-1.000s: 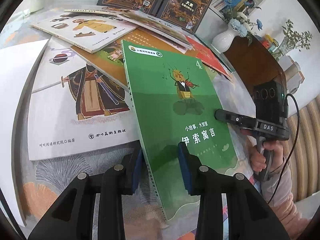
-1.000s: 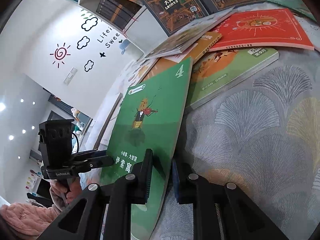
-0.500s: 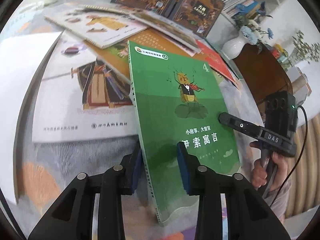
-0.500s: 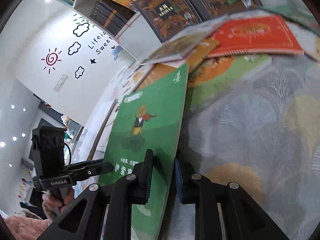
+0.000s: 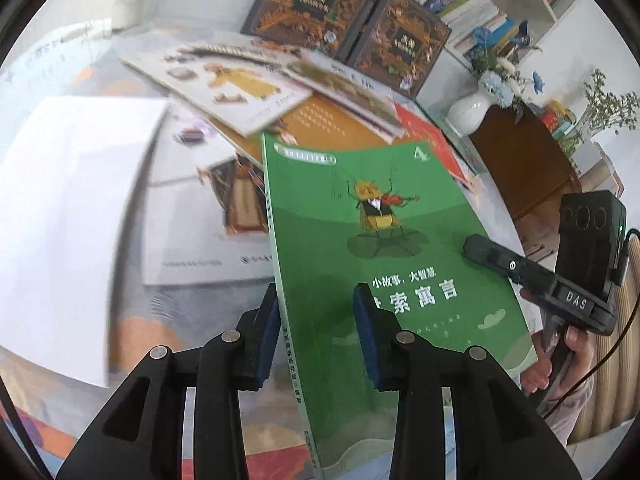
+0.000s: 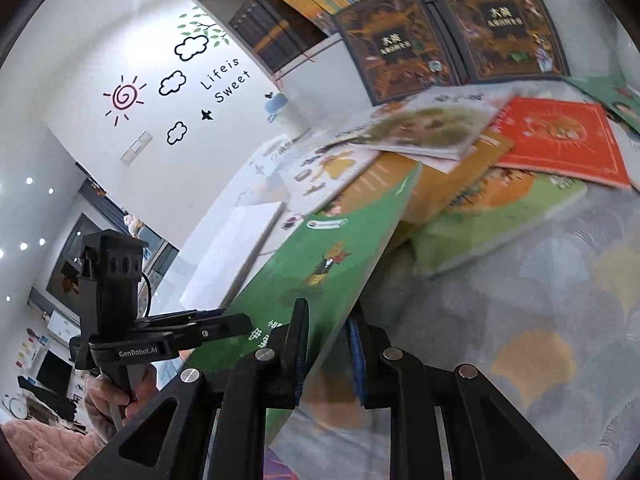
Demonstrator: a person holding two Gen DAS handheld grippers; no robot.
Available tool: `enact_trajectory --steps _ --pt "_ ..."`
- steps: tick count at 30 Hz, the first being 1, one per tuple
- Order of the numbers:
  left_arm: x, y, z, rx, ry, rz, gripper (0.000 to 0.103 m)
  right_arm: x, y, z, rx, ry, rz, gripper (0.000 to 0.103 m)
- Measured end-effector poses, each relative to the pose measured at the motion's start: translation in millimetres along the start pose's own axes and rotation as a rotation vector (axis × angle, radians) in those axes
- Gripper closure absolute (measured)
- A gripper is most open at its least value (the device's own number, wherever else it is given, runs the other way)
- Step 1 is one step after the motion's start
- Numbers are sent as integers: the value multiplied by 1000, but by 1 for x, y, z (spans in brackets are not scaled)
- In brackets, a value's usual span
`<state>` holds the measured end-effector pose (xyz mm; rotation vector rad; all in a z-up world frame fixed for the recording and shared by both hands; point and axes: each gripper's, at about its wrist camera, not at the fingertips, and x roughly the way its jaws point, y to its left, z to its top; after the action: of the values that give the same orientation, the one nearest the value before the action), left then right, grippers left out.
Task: Organize books
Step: 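Hold the green book upright with both grippers and turn toward the white table, then lower the green book onto the white table and open both grippers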
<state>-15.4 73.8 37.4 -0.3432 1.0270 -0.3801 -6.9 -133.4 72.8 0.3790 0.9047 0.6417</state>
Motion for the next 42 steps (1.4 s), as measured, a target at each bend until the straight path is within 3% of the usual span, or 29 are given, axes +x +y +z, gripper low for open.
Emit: enact_trajectory --steps 11,20,23,29,37,42 --pt "-55 47 25 -19 -126 47 71 32 63 22 -75 -65 33 82" --pt "-101 97 47 -28 -218 131 69 86 122 48 -160 -103 72 82" --pt "-106 113 50 -28 -225 180 68 106 133 49 -168 -106 80 82" --pt "-100 154 48 -68 -200 199 68 152 146 40 -180 -78 43 82" --pt "-79 188 44 -113 -175 182 68 192 144 27 -188 -19 -6 82" --pt "-74 197 39 -125 -174 177 68 205 138 21 -173 16 5 82"
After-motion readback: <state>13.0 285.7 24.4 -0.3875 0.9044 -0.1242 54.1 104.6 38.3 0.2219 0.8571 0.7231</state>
